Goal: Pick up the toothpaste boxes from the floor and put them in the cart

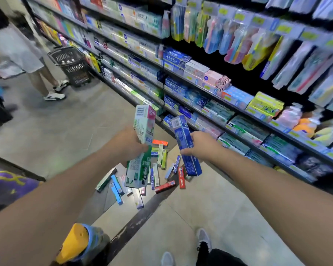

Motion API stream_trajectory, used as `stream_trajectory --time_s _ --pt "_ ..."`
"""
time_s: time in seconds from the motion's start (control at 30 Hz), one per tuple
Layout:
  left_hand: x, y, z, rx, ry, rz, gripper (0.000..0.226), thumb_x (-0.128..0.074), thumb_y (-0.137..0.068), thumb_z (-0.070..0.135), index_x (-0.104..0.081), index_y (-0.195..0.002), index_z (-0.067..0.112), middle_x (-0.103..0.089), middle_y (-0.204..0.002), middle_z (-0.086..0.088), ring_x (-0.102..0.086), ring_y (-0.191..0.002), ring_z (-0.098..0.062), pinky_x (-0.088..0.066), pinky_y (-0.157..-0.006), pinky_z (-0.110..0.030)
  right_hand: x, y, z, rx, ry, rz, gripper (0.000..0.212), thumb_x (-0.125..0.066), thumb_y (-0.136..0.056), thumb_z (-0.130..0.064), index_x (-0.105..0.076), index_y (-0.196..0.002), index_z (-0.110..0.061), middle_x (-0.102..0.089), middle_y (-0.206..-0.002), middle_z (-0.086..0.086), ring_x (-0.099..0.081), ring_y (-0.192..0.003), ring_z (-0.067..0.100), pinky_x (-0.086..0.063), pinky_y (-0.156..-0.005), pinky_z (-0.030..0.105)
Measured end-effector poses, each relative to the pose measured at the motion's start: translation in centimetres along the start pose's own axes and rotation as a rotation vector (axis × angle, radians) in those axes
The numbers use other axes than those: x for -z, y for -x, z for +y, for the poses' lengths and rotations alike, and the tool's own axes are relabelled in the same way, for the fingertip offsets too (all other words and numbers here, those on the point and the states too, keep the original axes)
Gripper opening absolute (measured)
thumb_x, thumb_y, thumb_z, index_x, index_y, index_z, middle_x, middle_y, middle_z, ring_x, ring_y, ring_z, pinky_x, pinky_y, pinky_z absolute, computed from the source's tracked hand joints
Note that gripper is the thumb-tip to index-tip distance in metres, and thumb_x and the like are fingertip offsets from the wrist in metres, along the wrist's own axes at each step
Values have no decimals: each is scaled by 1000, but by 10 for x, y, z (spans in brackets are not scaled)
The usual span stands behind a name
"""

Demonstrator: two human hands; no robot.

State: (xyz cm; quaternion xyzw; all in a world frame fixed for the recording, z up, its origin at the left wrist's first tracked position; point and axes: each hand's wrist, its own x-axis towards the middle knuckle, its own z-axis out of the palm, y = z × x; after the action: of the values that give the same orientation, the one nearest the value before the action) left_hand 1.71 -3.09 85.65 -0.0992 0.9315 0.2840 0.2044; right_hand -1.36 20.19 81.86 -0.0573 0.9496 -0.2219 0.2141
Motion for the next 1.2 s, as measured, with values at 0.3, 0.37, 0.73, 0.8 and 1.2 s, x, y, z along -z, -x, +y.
stream_trajectory --time_s 0.3,0.37,0.73,0.8,1.2 --pt "-20 0 42 -123 -114 -88 44 -68 -87 39 -53 -116 10 -74 -98 -12 -74 -71 -24 -61 -52 -37 4 41 28 -121 -18 79 50 -76 -78 -50 -61 -100 -8 -66 -94 11 -65 -88 27 -51 -69 36" --pt "-28 -1 55 -150 -112 -110 47 -70 -86 38 -48 -116 10 -72 -100 -12 -73 -71 -24 -60 -48 -35 7 55 41 -156 -57 96 46 -75 -81 -47 -59 -101 -9 -65 -92 7 -65 -85 23 -51 -67 34" --pt "-91 19 175 -311 -302 -163 49 -69 -89 39 -36 -111 10 -58 -94 -8 -63 -72 -22 -62 -59 -42 44 119 144 -291 -171 235 33 -76 -82 -42 -58 -88 -15 -60 -78 1 -57 -67 13 -40 -51 27" --pt "-109 25 203 -351 -302 -181 35 -69 -91 33 -41 -94 11 -57 -85 -8 -62 -69 -23 -59 -53 -38 55 133 170 -326 -170 253 34 -76 -82 -42 -52 -77 -18 -55 -73 -1 -54 -64 12 -38 -52 28" --pt "-248 43 357 -542 -441 -292 59 -67 -91 33 -34 -131 4 -57 -84 -5 -58 -63 -17 -52 -46 -30 95 210 346 -471 -324 365 36 -78 -79 -39 -62 -94 -11 -68 -86 8 -67 -75 23 -59 -70 42"
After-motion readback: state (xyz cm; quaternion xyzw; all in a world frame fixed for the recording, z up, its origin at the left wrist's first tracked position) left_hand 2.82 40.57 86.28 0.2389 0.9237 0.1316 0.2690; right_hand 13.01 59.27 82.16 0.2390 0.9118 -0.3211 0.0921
